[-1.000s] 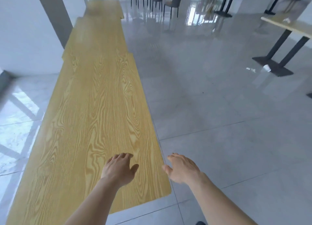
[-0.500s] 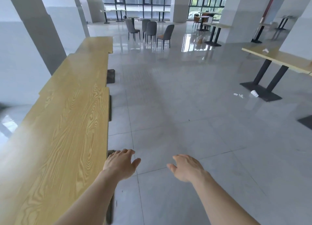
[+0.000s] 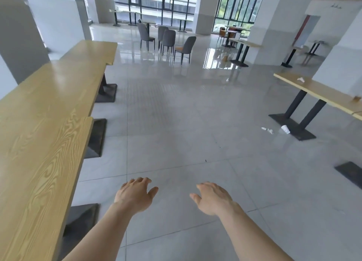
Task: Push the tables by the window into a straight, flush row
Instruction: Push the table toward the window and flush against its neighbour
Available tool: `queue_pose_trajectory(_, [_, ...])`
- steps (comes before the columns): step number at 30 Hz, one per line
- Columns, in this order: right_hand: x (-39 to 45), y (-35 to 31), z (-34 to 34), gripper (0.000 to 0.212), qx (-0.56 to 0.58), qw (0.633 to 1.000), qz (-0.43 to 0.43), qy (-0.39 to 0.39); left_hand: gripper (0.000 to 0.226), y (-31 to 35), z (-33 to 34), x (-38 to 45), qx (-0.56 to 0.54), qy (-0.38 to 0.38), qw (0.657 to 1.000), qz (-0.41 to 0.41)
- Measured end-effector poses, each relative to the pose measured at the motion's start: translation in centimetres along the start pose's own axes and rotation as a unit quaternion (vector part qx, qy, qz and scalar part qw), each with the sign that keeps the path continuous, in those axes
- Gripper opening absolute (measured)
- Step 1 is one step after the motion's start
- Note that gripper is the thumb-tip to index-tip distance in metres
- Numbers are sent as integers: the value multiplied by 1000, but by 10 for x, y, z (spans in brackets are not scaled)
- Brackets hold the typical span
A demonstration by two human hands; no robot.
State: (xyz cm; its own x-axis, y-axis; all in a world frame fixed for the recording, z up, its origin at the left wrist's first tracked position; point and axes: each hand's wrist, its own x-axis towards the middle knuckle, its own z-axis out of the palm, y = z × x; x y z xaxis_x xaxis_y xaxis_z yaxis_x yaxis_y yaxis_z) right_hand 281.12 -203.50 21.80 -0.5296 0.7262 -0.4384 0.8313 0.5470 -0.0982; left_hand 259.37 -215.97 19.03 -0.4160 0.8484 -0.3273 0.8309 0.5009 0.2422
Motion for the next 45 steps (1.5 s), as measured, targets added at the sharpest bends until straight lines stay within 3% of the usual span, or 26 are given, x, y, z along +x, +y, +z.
queue_pose_trajectory(18, [346,4,-188,64,-8,995,-98,11,59,1,-133,316,-23,50,995,-84])
queue_pose_trajectory(24, [479,-13,-259,59,-42,987,-154,-16,57,-14,-189,405,-64,84,981,-161])
queue_pose_trajectory(28, [554,-58,-286,58,-84,973,-211,-36,56,-46,-212,433,-98,121,961,-227])
queue_pose_trajectory(35, [629,-204,-265,58,-162,921,-346,-72,55,-144,-207,425,-150,161,901,-373])
queue_pose_trajectory(45, [647,-436,-190,58,-229,817,-515,-124,58,-296,-138,380,-214,239,753,-575])
